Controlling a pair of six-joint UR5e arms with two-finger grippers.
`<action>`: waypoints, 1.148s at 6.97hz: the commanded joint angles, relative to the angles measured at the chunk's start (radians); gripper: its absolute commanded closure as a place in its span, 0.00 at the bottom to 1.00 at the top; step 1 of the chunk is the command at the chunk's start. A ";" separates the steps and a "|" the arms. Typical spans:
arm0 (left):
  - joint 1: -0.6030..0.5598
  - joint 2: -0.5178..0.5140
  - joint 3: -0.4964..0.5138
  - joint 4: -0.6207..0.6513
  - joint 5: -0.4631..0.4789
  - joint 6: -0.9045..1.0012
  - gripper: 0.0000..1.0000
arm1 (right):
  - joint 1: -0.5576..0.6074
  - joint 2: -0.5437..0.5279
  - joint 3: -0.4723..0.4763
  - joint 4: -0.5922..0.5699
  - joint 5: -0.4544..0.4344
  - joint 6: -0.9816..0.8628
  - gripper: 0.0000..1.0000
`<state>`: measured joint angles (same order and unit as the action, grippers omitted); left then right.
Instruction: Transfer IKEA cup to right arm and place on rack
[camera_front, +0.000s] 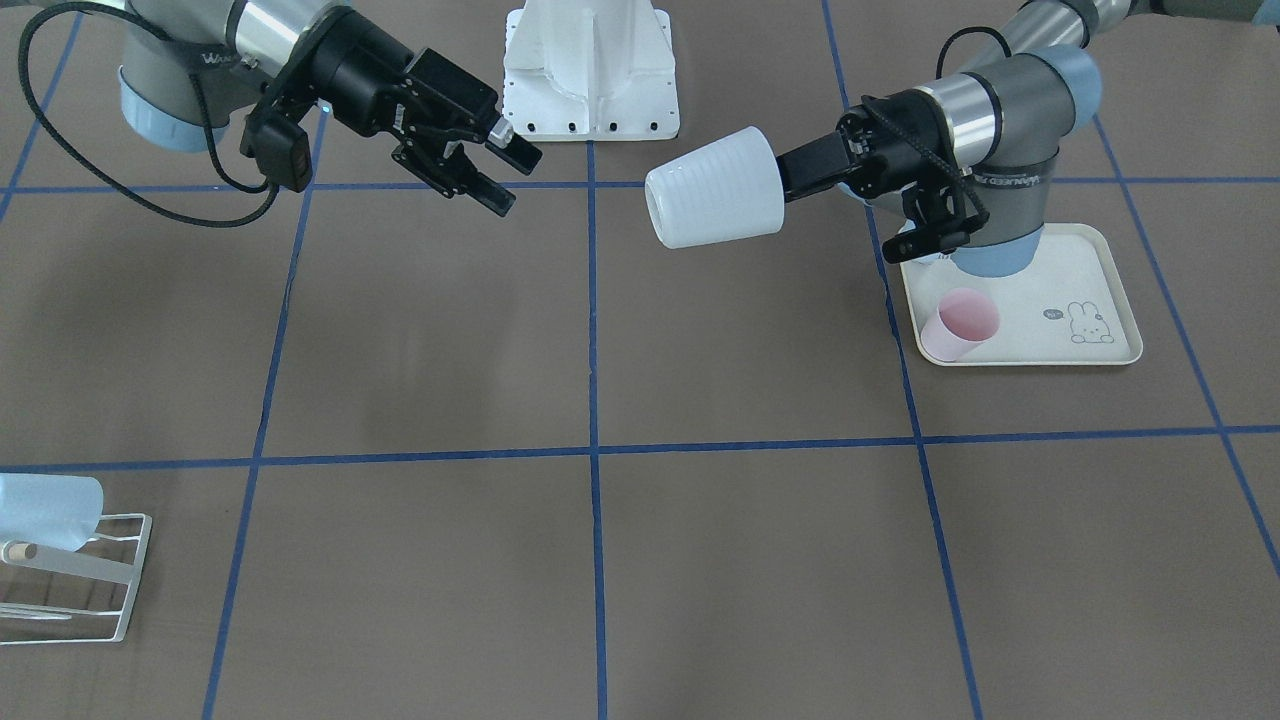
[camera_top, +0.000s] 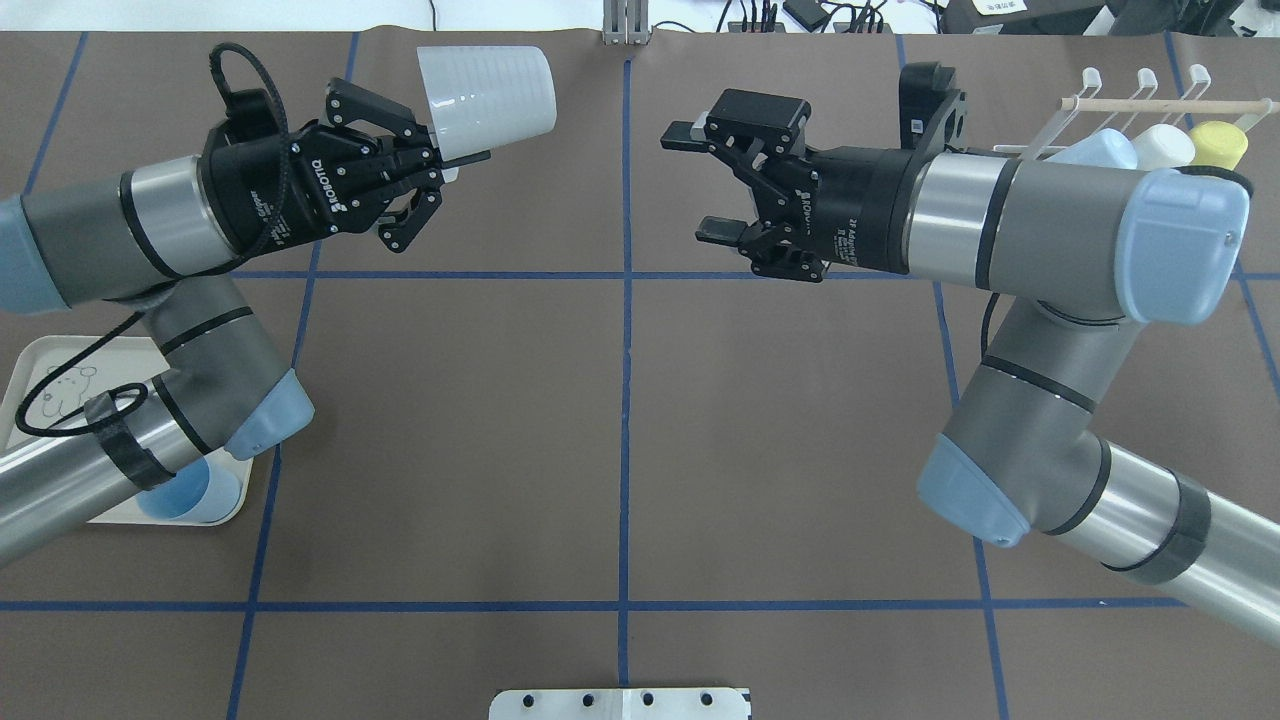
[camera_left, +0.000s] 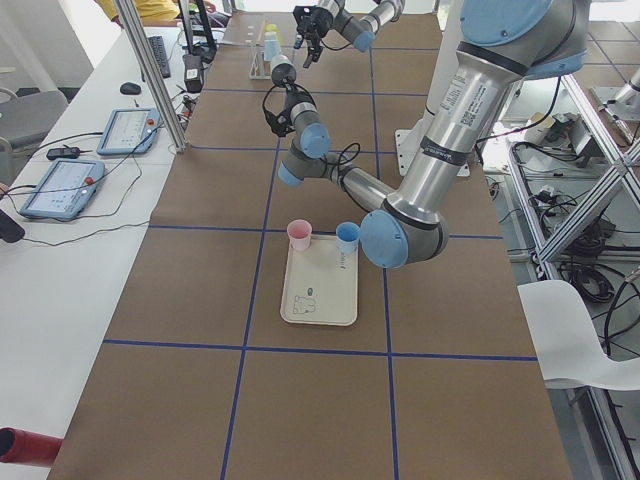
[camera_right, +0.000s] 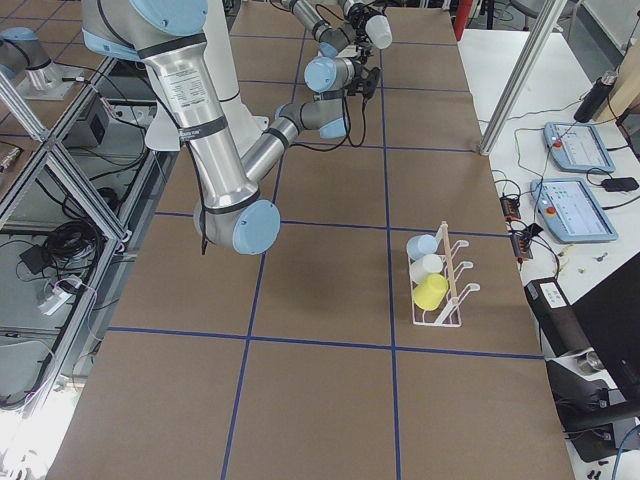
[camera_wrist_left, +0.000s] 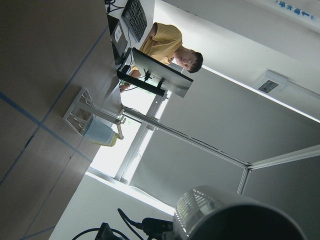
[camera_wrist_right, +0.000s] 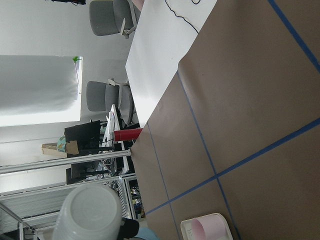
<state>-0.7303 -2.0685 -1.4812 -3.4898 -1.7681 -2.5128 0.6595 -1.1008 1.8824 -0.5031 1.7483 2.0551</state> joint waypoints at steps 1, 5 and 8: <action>0.057 -0.002 0.045 -0.122 0.085 -0.015 1.00 | -0.029 0.087 0.067 -0.163 -0.030 0.008 0.00; 0.130 -0.044 0.045 -0.132 0.142 -0.024 1.00 | -0.047 0.162 0.063 -0.308 -0.035 0.007 0.00; 0.132 -0.044 0.033 -0.135 0.142 -0.027 1.00 | -0.046 0.161 0.063 -0.308 -0.035 0.007 0.00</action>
<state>-0.5998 -2.1119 -1.4443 -3.6231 -1.6265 -2.5389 0.6125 -0.9405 1.9445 -0.8110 1.7135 2.0617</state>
